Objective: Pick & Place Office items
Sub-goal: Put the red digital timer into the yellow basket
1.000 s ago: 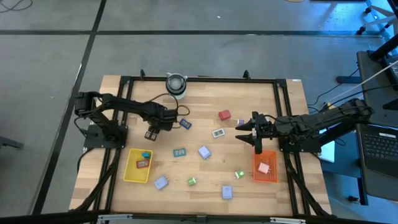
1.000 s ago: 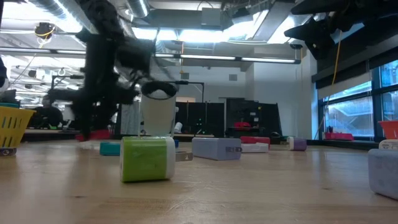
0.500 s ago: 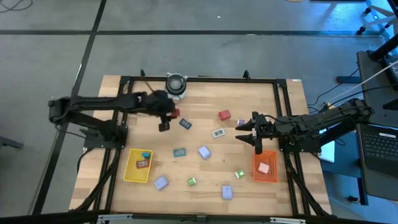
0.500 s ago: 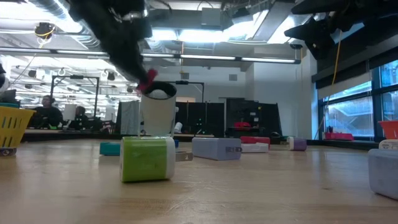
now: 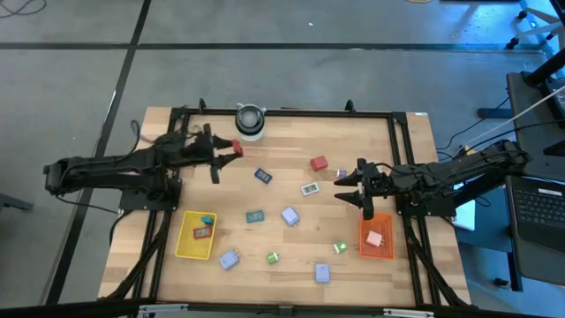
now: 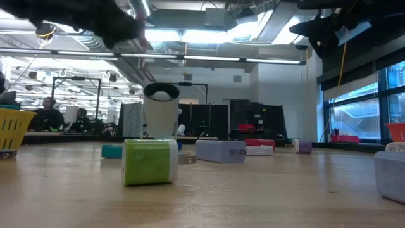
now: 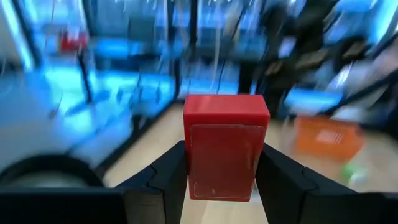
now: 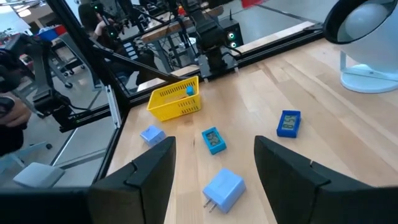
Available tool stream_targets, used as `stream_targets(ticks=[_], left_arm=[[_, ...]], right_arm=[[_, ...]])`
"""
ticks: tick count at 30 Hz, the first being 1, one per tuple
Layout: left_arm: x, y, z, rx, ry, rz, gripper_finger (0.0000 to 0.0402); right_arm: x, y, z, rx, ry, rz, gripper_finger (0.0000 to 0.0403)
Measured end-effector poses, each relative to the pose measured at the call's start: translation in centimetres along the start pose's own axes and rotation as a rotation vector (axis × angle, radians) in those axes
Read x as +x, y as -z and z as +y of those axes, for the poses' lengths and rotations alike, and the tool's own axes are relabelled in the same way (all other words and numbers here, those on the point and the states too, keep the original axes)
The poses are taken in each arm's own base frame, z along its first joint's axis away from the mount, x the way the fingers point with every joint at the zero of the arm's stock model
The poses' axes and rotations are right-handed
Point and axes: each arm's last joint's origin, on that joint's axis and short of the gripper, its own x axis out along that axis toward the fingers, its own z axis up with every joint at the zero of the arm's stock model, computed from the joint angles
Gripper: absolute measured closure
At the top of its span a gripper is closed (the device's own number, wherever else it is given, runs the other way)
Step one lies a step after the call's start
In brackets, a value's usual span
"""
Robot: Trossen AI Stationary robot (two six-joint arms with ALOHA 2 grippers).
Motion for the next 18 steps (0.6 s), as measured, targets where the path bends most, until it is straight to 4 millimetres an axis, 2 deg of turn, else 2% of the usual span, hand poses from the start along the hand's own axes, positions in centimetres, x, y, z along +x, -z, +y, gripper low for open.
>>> stream_targets(ticks=[5,18], left_arm=[[-1.9,1.3,-0.4,-0.004,0.047,-0.158,0.0248],[-4.5,1.6,-1.0,-0.045,0.156,-0.169,0.0248]], right_arm=[[0.0,-0.2,0.1,0.005,-0.011,-0.025,0.0183],[0.0,-0.5,0.1,0.004,0.003,-0.059,0.0183]])
